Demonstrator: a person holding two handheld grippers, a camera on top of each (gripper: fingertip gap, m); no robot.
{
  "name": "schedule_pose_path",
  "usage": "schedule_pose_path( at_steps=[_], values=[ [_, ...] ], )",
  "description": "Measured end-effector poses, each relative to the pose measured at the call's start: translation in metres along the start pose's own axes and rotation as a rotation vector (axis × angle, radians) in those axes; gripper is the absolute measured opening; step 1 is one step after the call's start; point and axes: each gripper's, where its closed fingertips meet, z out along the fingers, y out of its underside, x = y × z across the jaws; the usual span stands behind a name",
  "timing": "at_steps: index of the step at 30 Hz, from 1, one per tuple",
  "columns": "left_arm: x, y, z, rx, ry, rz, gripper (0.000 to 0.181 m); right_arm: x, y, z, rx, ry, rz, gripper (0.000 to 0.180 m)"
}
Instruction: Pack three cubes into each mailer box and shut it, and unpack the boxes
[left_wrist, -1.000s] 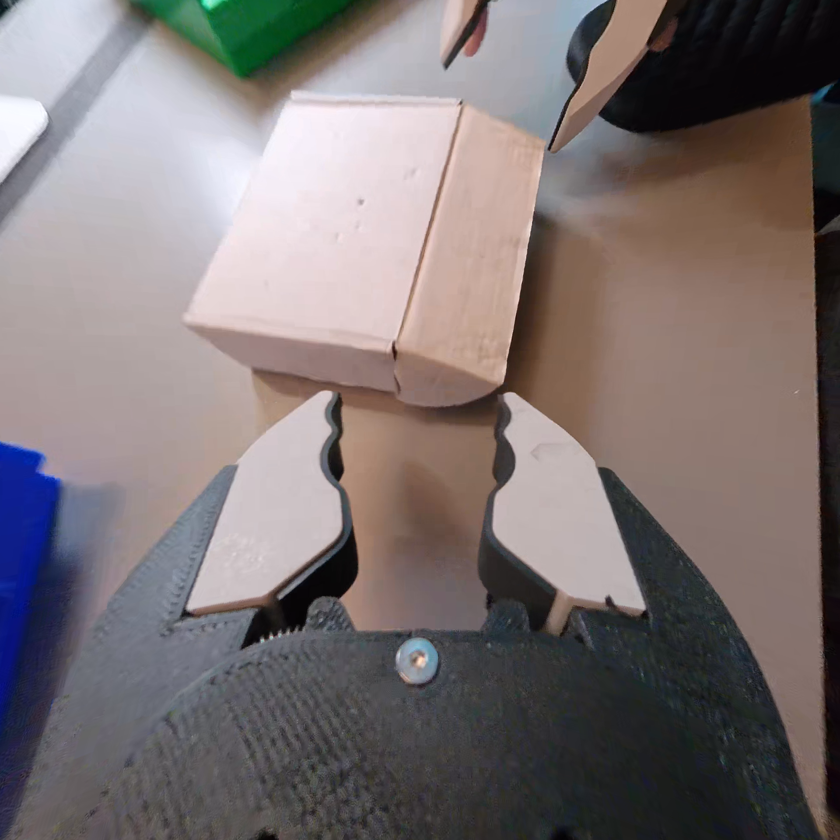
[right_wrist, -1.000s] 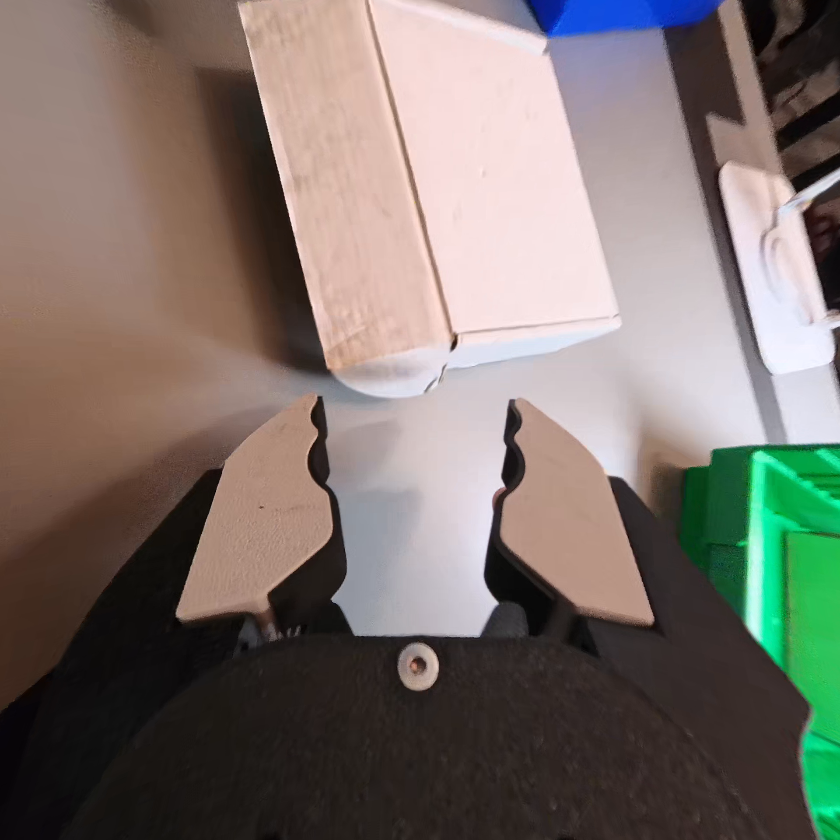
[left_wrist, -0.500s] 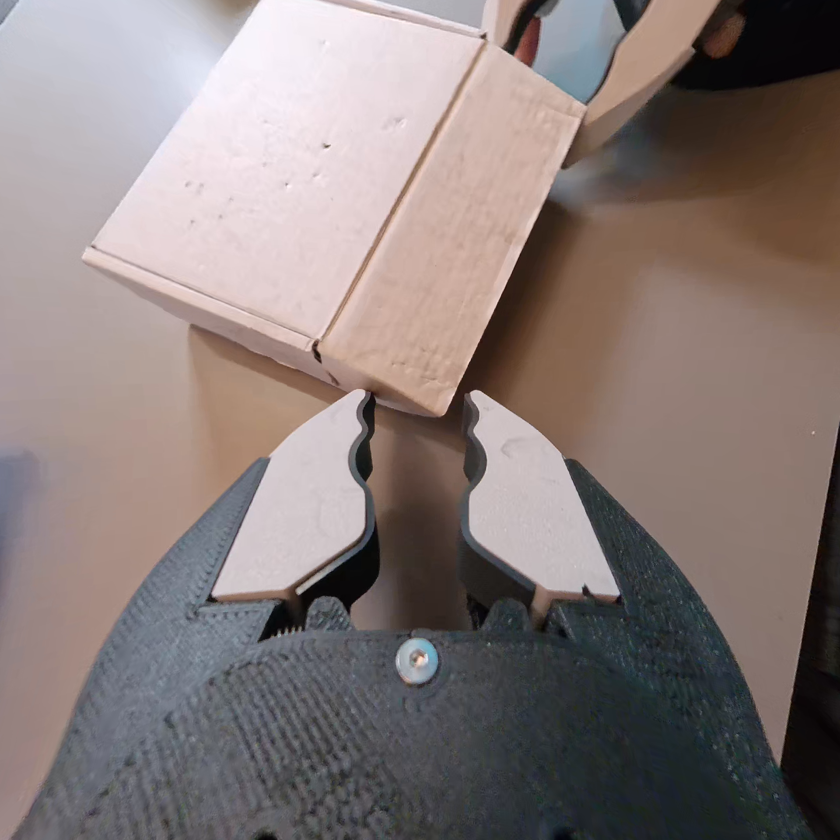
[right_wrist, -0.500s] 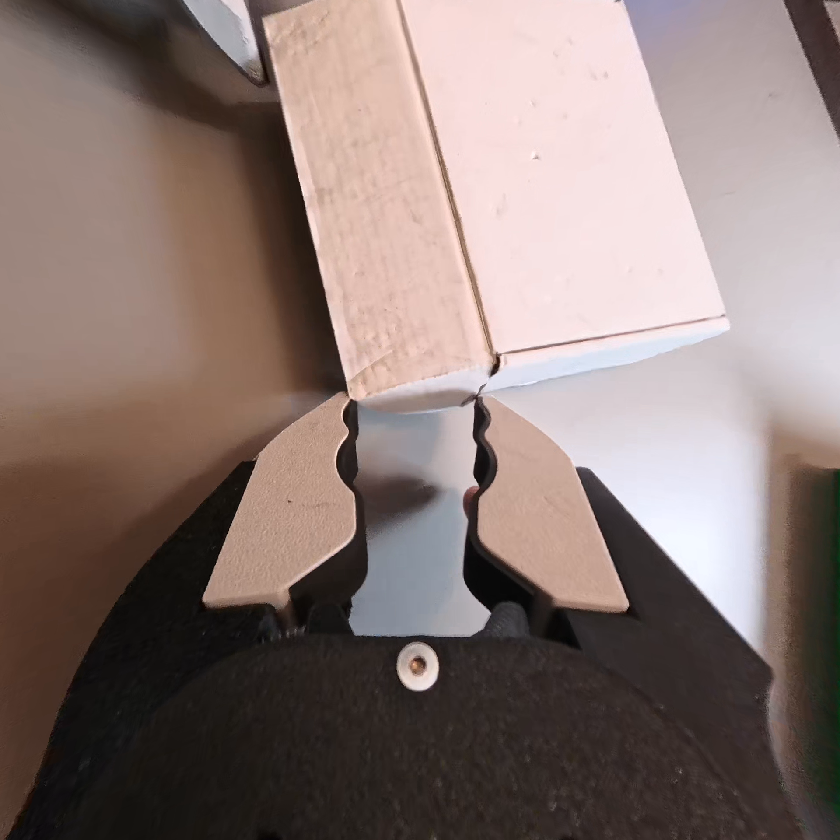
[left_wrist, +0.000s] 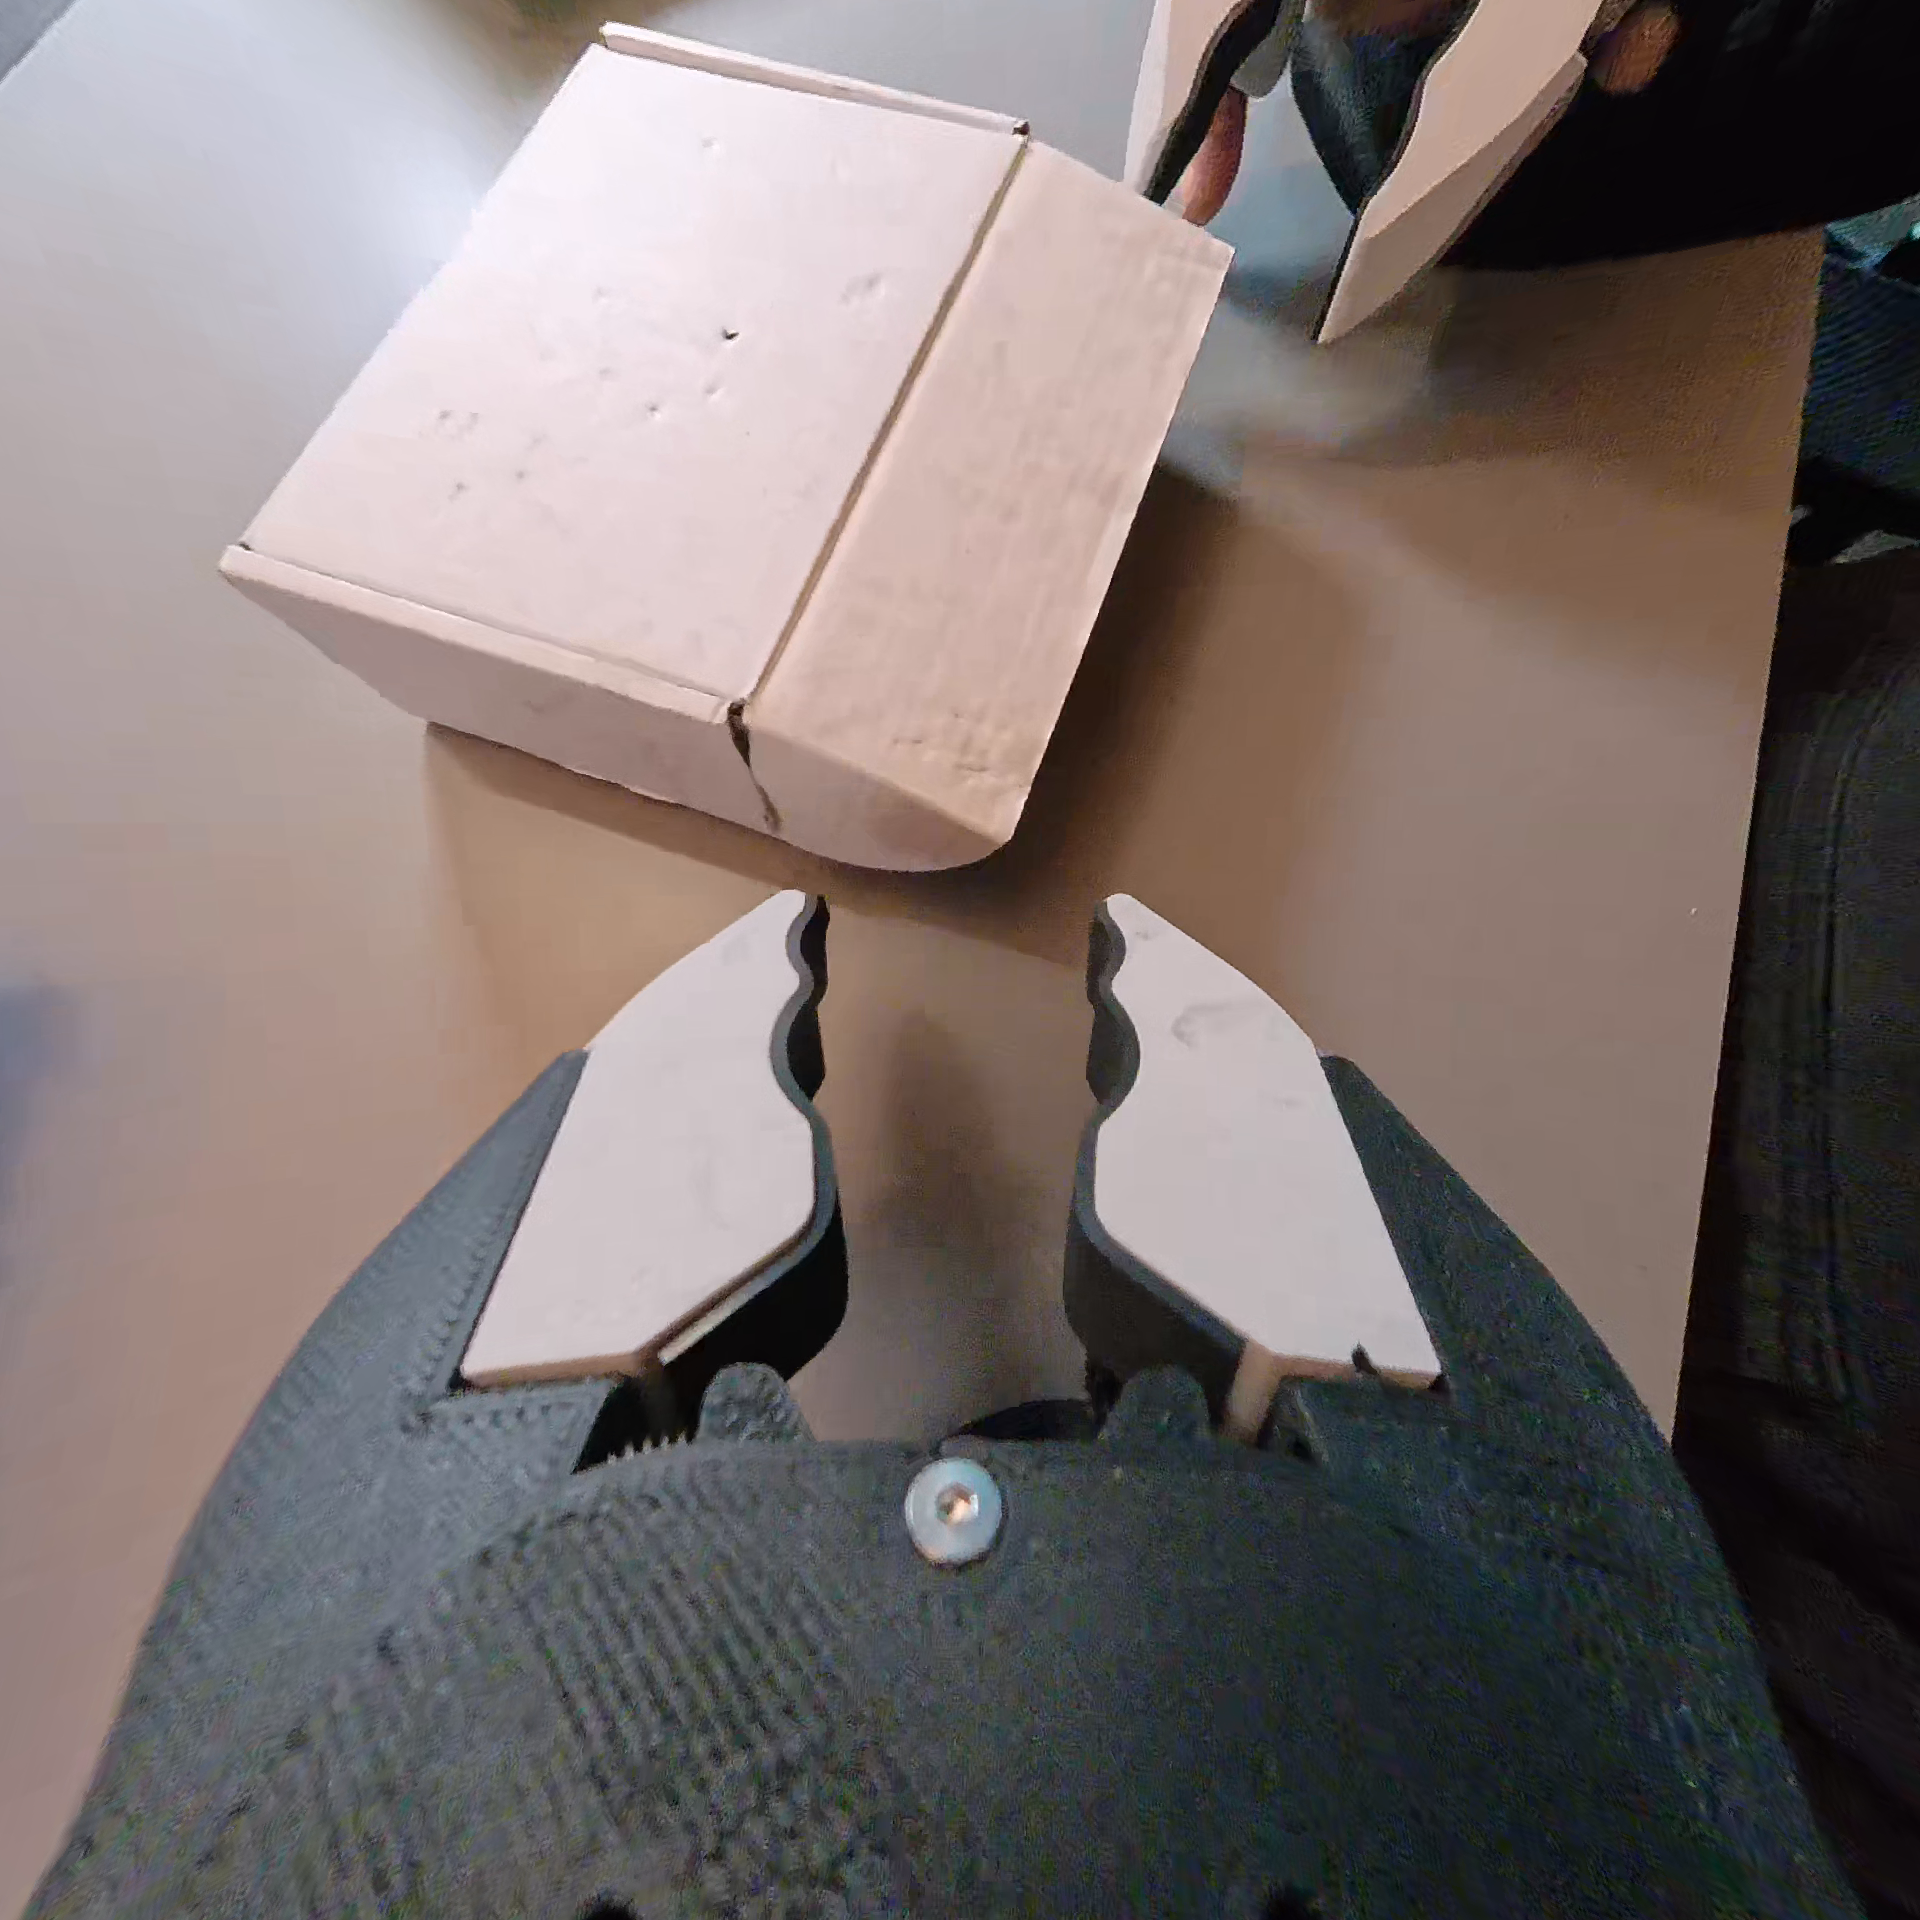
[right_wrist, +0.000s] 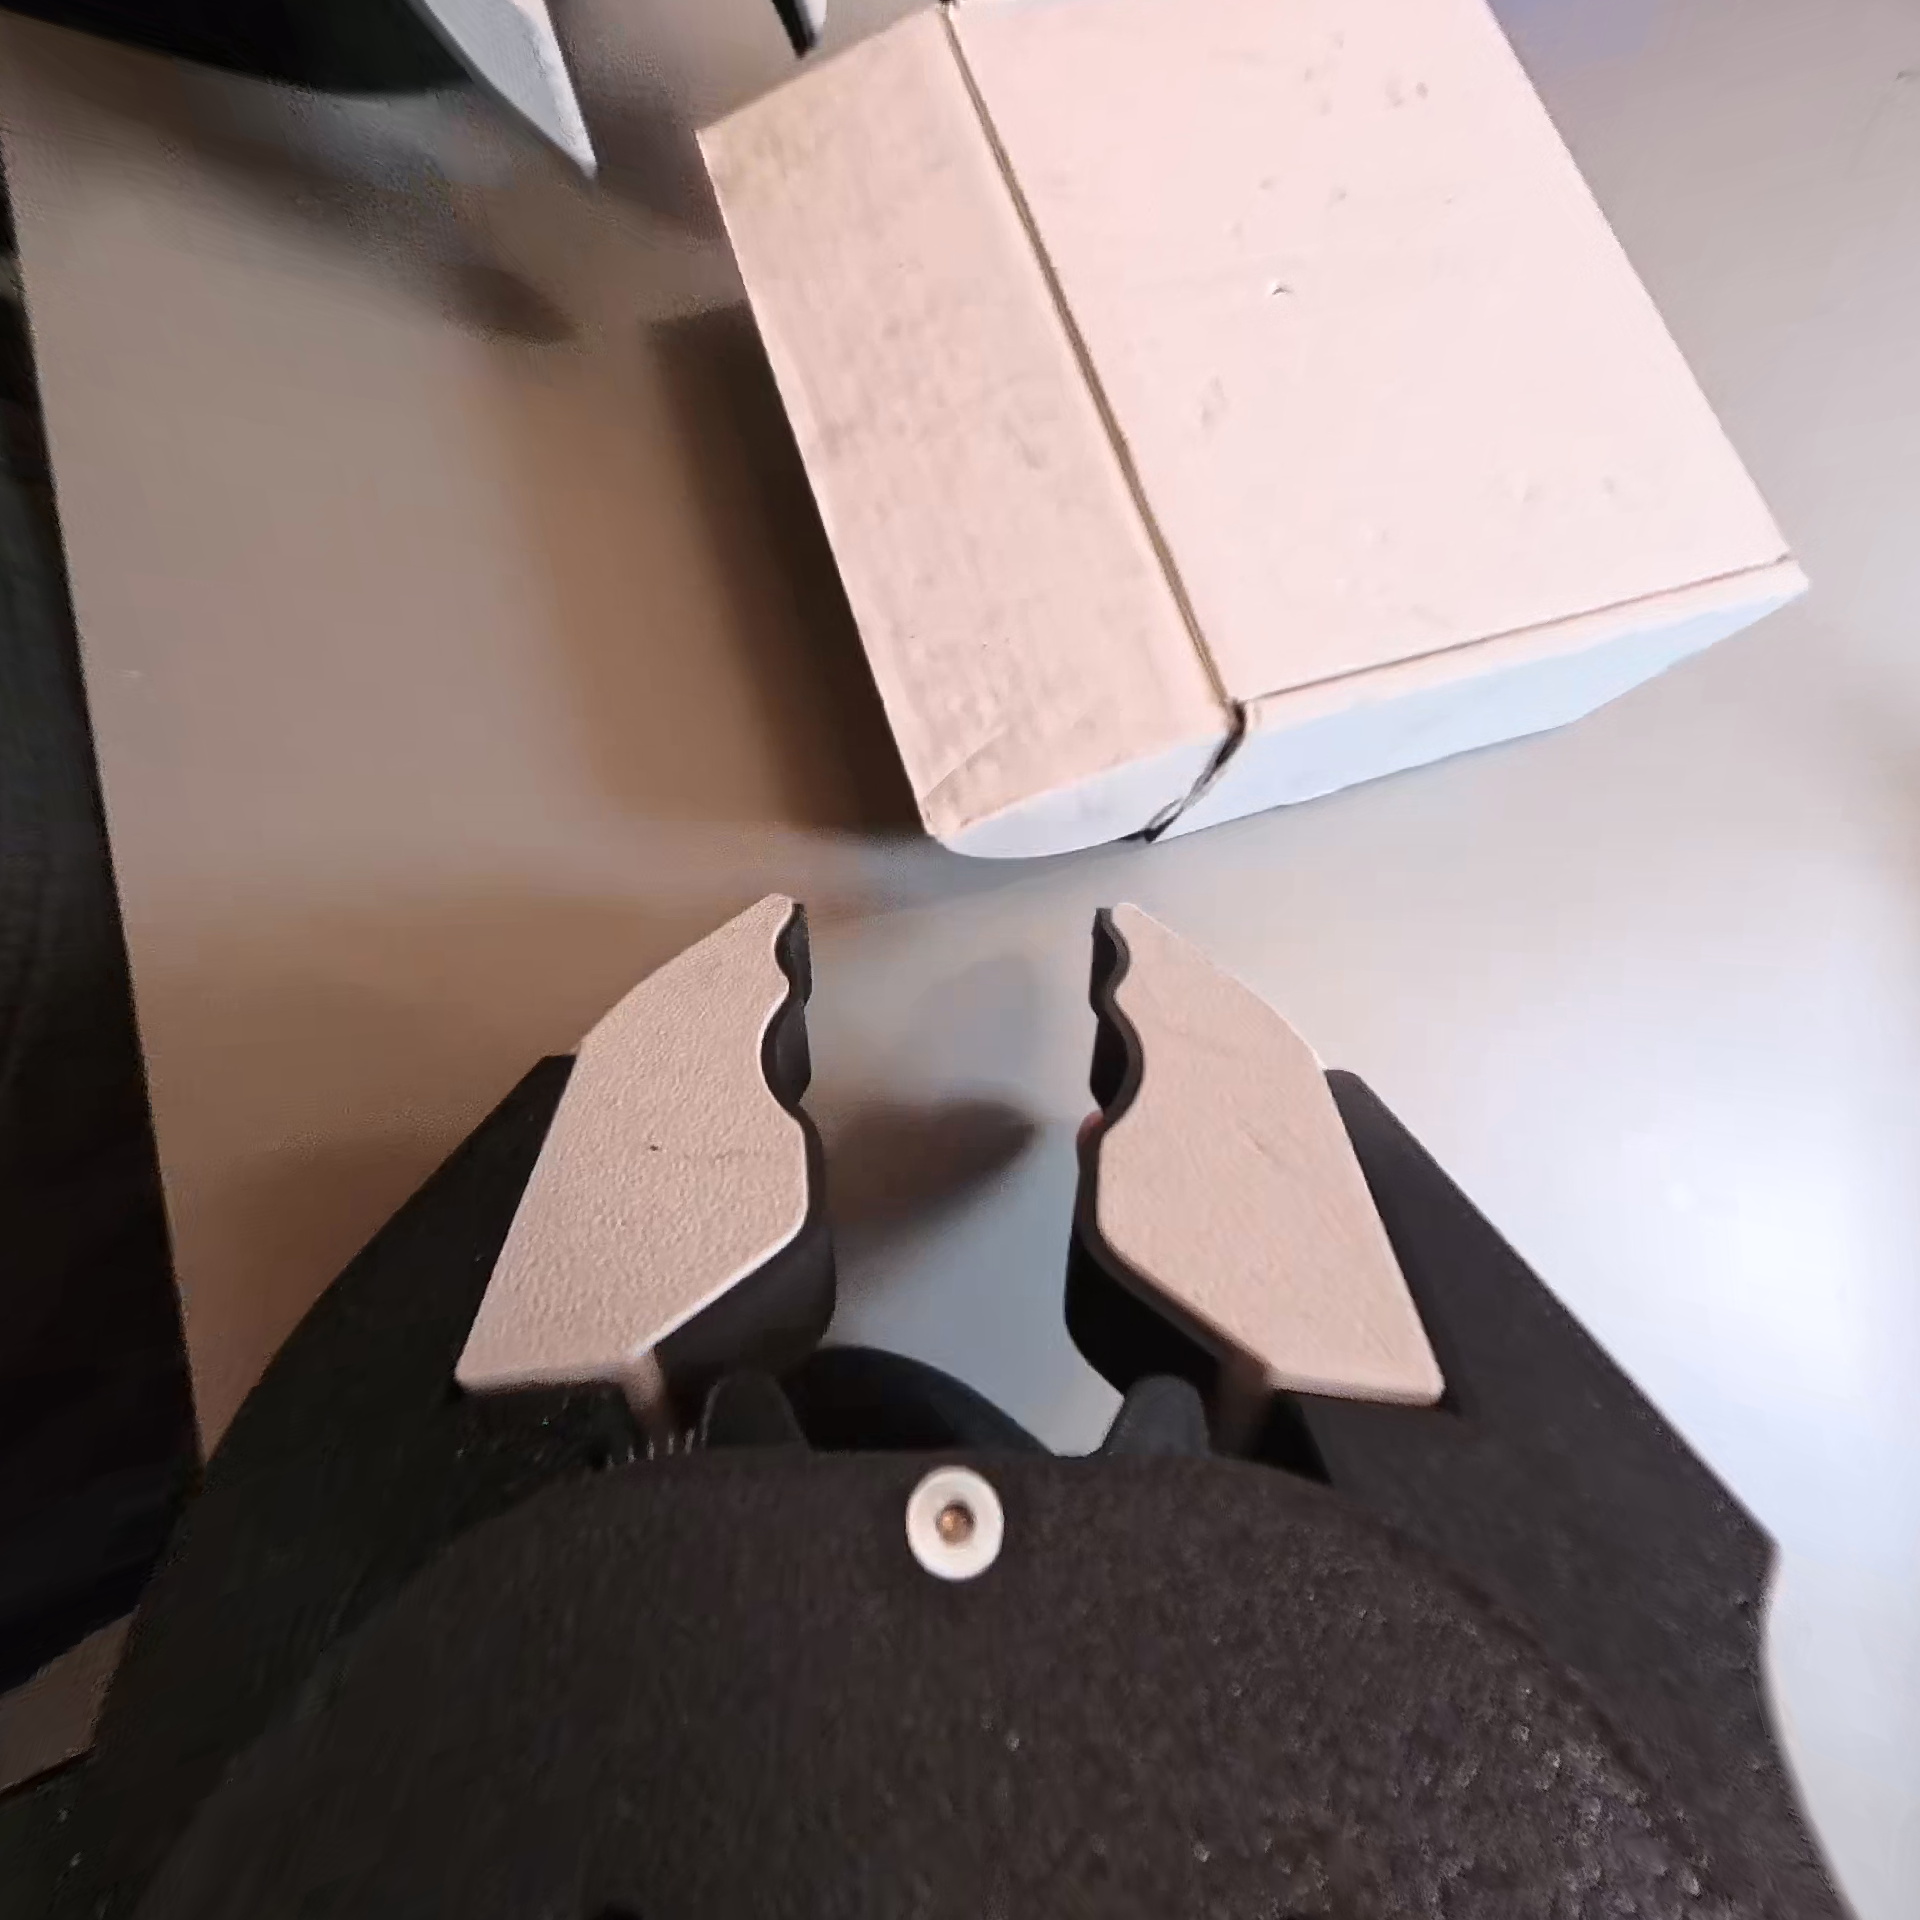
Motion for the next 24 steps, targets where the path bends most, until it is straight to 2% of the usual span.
schedule_pose_path(
  at_steps=[1,4,7,10,12,16,20,21,24],
  values=[
    [-0.002,0.0,-0.002,0.01,0.008,-0.022,0.047,0.0,-0.001,-0.003,0.021,-0.003,0.016,0.051],
    [-0.003,-0.007,0.0,0.072,0.043,-0.106,0.044,-0.003,-0.009,-0.004,0.074,-0.047,0.095,0.049],
    [0.001,-0.01,0.012,0.054,0.097,-0.172,0.043,-0.003,-0.011,0.006,0.045,-0.073,0.17,0.047],
    [-0.004,-0.012,0.018,0.039,0.054,-0.17,0.036,-0.003,-0.015,0.012,0.04,-0.087,0.233,0.038],
    [-0.007,-0.012,0.02,0.036,0.014,-0.155,0.034,0.002,-0.015,0.013,0.044,-0.059,0.23,0.027],
    [-0.01,-0.01,0.023,0.02,-0.051,-0.108,0.032,0.006,-0.013,0.017,0.037,-0.02,0.215,0.027],
    [-0.008,-0.009,0.022,0.007,-0.056,-0.069,0.032,0.01,-0.008,0.019,-0.008,0.079,0.056,0.026],
    [-0.006,-0.009,0.02,0.013,-0.042,-0.054,0.032,0.011,-0.007,0.018,-0.02,0.105,0.009,0.027],
    [-0.011,-0.012,0.006,0.052,-0.017,-0.027,0.057,0.003,0.0,0.008,-0.044,0.037,-0.009,0.051]
  ],
)
